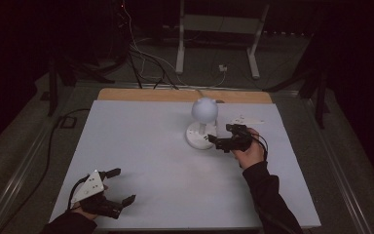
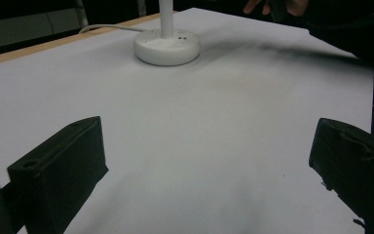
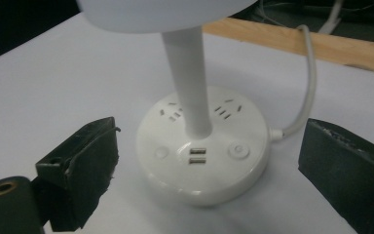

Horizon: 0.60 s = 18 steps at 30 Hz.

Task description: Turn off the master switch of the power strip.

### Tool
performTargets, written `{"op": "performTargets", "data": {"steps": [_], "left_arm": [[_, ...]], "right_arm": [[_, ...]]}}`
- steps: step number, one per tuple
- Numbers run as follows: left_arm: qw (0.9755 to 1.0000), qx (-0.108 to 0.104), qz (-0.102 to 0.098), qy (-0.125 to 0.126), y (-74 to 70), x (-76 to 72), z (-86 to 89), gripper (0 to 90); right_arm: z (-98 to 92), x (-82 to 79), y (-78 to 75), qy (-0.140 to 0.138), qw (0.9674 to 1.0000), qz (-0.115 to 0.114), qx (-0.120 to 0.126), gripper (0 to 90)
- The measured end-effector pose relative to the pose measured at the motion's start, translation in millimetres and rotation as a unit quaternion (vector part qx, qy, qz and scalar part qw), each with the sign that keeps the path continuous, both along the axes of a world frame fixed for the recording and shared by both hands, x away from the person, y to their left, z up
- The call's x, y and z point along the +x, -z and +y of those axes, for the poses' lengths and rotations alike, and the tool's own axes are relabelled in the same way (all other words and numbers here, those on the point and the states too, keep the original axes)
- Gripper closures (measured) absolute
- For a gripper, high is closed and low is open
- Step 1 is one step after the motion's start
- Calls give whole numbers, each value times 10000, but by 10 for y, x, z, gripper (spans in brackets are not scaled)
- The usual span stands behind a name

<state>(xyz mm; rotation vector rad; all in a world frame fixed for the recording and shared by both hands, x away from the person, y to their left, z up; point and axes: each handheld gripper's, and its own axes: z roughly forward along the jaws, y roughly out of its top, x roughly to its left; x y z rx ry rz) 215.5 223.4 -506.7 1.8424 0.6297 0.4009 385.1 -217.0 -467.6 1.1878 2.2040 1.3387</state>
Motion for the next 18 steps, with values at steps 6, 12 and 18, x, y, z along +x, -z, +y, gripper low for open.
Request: {"op": "performTargets", "data": {"steps": [6, 12, 18], "left_arm": [[10000, 10, 3, 8, 2, -2, -4, 7], [10000, 0, 3, 5, 0, -2, -3, 6], [10000, 0, 9, 6, 1, 1, -2, 6]], "right_arm": [[-73, -127, -81, -250, 9997, 7, 83, 20], [-100, -296, -130, -413, 9990, -160, 95, 19], [-137, -463, -150, -650, 9975, -210, 179, 6]]}}
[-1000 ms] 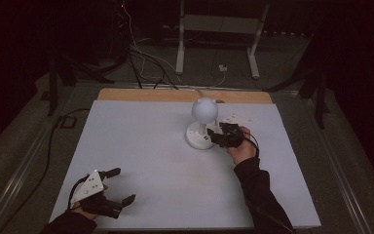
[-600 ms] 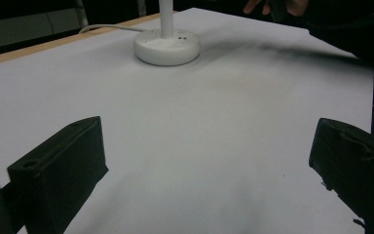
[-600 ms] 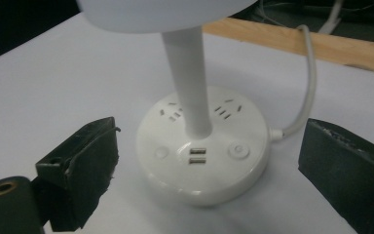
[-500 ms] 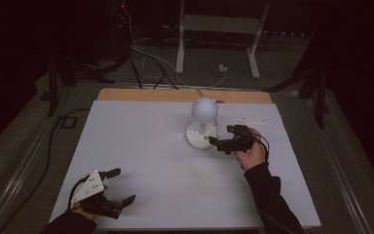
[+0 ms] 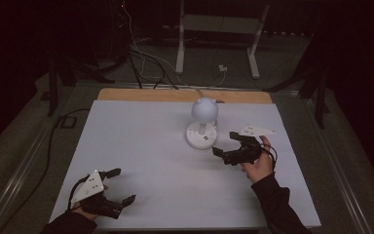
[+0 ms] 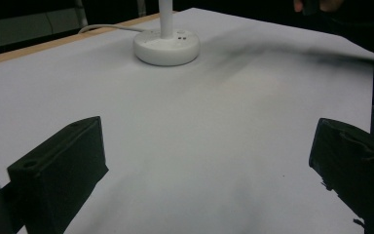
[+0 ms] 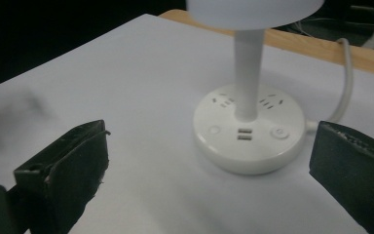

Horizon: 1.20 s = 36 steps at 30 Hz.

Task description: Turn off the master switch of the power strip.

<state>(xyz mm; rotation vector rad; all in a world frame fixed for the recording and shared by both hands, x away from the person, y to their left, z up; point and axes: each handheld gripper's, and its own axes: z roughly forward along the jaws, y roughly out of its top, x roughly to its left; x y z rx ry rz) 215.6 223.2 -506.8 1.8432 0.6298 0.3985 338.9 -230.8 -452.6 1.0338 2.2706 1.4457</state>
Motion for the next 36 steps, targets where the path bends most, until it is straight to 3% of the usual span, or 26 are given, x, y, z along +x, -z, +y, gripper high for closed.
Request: {"op": "performTargets", "data": {"steps": [7, 14, 22, 25, 28, 36], "left_arm": [[10000, 33, -2, 6, 1, -1, -6, 7], [10000, 25, -8, 24, -3, -1, -7, 6], [10000, 30, -18, 38, -5, -6, -8, 6], [10000, 38, -19, 43, -5, -6, -9, 6], [10000, 32, -20, 41, -6, -8, -11, 7], [10000, 44, -19, 45, -5, -4, -14, 6]], "right_arm": [[-58, -174, 58, -154, 9999, 41, -31, 6], [-139, -302, 184, -352, 9993, -60, -130, 6], [-266, -492, 257, -382, 9991, -130, -103, 6], [-320, -573, 301, -572, 9982, -167, -14, 6], [-368, -654, 348, -635, 9978, -190, -87, 6], [-502, -832, 474, -608, 9980, -2, -181, 6]]}}
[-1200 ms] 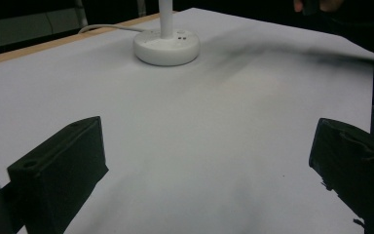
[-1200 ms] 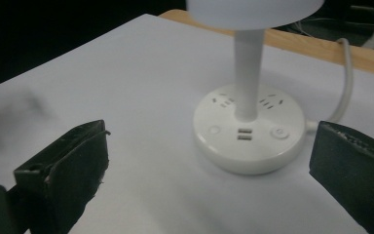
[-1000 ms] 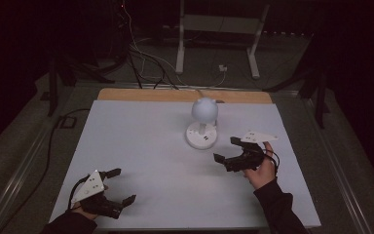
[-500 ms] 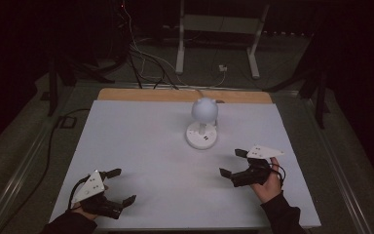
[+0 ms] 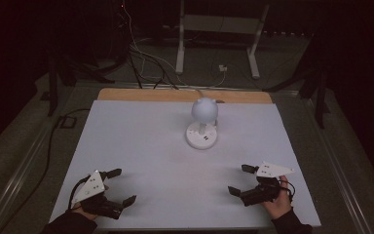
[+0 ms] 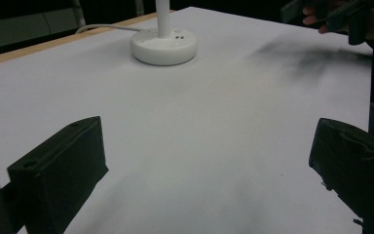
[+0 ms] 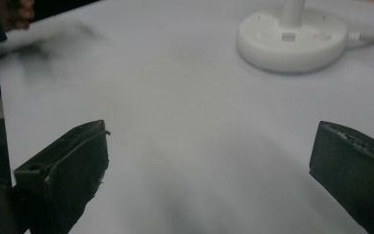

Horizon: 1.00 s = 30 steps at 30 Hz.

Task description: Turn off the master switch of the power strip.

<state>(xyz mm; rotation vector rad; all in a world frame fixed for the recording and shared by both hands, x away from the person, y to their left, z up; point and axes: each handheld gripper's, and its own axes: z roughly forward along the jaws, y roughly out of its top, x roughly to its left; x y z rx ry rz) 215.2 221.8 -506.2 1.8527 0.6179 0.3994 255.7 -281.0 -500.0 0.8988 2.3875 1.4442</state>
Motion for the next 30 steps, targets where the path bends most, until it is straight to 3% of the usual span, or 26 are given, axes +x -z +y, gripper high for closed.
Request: {"op": "performTargets", "data": {"steps": [13, 21, 30], "left_arm": [[10000, -23, -11, -22, -4, 6, 14, 6], [10000, -2, 0, -3, -2, 3, 1, 7], [10000, 26, 2, 14, 3, 8, -10, 6]], "right_arm": [[-204, -217, 176, 184, 9992, 229, -253, 6], [-283, -319, 164, 481, 9977, 140, -465, 6], [-217, -303, 166, 389, 9973, 208, -595, 5]]}}
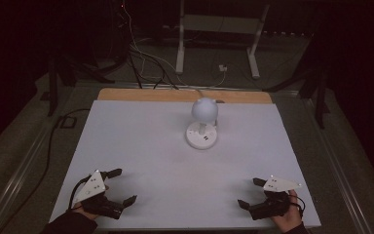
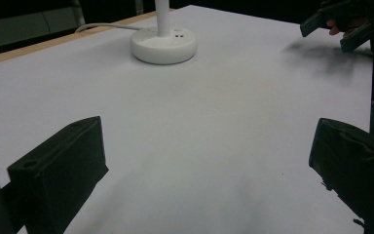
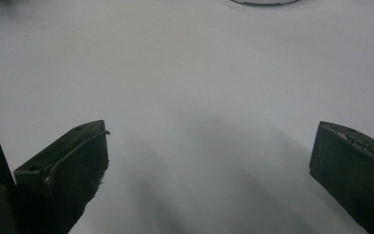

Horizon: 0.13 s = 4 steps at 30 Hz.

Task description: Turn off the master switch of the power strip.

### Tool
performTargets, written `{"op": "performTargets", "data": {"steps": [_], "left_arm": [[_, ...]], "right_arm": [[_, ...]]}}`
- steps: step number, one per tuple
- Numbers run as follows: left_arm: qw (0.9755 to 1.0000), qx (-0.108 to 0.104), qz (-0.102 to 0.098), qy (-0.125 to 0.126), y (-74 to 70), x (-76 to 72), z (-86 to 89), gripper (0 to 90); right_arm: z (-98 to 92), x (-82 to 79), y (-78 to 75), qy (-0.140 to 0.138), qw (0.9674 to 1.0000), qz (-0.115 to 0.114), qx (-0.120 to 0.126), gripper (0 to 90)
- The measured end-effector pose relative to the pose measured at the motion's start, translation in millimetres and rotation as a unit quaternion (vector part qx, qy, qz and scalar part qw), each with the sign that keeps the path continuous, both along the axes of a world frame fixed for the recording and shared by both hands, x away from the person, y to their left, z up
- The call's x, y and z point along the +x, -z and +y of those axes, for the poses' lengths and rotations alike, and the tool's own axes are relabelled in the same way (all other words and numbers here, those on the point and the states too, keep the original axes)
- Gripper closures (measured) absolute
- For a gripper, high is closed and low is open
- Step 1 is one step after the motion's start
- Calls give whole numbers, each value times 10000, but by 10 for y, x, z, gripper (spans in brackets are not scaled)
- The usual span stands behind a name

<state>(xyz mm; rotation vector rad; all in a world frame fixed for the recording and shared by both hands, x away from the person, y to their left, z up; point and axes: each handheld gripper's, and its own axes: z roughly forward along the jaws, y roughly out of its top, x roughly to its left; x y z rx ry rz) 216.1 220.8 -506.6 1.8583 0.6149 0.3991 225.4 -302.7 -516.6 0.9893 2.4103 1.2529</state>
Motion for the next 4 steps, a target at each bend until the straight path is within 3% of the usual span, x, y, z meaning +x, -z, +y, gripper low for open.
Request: {"op": "performTargets", "data": {"steps": [4], "left_arm": [[10000, 6, -18, 3, -1, -3, -3, 6]], "right_arm": [[10, 7, 9, -23, 10000, 50, -35, 5]]}}
